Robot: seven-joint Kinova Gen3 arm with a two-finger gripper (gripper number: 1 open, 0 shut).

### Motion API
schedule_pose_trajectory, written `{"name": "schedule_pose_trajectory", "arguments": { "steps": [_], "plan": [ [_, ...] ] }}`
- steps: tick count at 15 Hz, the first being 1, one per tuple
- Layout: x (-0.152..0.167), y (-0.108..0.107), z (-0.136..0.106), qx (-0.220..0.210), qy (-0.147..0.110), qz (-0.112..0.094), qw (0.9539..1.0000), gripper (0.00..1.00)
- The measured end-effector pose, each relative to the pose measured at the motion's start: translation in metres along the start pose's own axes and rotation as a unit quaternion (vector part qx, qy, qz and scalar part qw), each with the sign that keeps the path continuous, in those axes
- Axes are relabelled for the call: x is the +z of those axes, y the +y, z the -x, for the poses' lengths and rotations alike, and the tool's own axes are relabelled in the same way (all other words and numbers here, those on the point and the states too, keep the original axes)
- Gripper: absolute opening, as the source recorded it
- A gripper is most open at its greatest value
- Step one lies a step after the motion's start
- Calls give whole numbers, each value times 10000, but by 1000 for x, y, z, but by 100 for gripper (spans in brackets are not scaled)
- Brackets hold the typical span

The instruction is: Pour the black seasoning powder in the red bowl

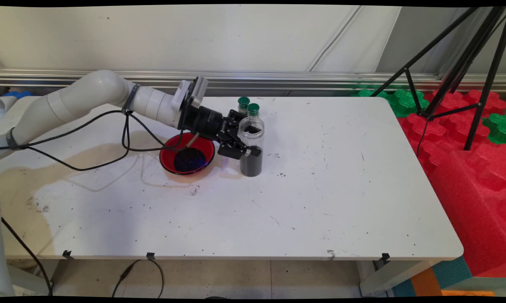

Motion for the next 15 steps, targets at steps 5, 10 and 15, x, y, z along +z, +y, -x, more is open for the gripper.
{"name": "schedule_pose_trajectory", "arguments": {
  "steps": [5, 10, 15],
  "plan": [
    [2, 1, 1, 21, 36, 16, 10000, 0],
    [0, 2, 0, 34, 78, 27, 10000, 0],
    [-6, 5, -7, 68, 188, 17, 9998, 0]
  ]
}}
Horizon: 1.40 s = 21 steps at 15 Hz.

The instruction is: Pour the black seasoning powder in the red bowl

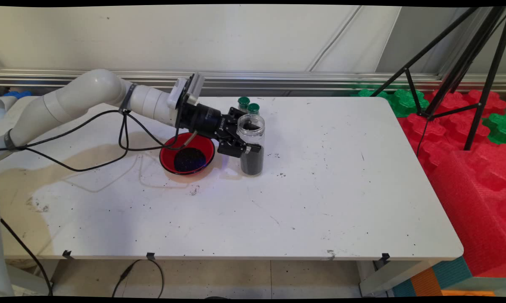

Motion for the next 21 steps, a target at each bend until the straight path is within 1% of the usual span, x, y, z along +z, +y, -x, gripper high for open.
{"name": "schedule_pose_trajectory", "arguments": {
  "steps": [4, 8, 15, 21],
  "plan": [
    [-5, 1, -7, 42, 81, -24, 10000, 0],
    [-14, 1, -17, 83, 187, -105, 9997, 0],
    [-40, 0, -37, 122, 373, -340, 9986, 0],
    [-64, -4, -48, 118, 472, -630, 9968, 0]
  ]
}}
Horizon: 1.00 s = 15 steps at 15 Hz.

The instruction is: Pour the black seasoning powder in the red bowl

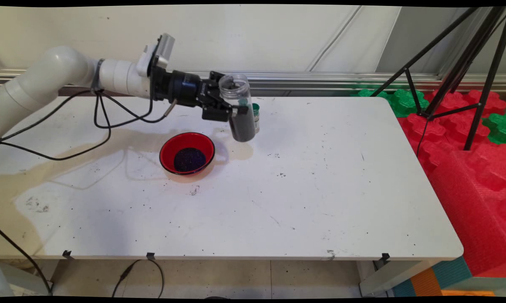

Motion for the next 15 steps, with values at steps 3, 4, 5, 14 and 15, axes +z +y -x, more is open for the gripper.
{"name": "schedule_pose_trajectory", "arguments": {
  "steps": [3, 4, 5, 14, 15],
  "plan": [
    [-14, -5, -5, -17, 34, -213, 9998, 0],
    [-19, -6, -7, -24, 43, -288, 9996, 0],
    [-24, -7, -8, -31, 49, -364, 9993, 0],
    [-69, -16, -12, -108, -9, -984, 9951, 0],
    [-76, -17, -11, -109, -35, -1066, 9942, 0]
  ]
}}
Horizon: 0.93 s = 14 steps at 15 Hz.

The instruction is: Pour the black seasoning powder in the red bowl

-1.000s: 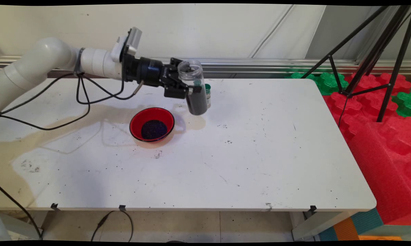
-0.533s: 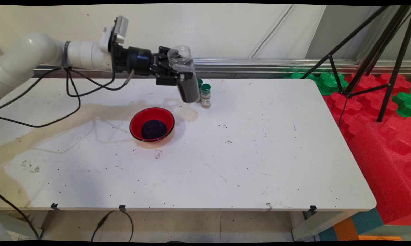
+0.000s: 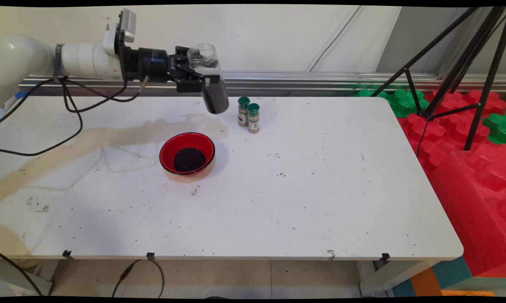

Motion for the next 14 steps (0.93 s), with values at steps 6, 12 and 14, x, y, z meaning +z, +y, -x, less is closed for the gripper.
{"name": "schedule_pose_trajectory", "arguments": {
  "steps": [6, 12, 14],
  "plan": [
    [-32, -11, 11, 40, -217, -324, 9992, 0],
    [-54, -17, 28, 107, -475, -511, 9975, 0],
    [-59, -19, 34, 160, -569, -559, 9967, 0]
  ]
}}
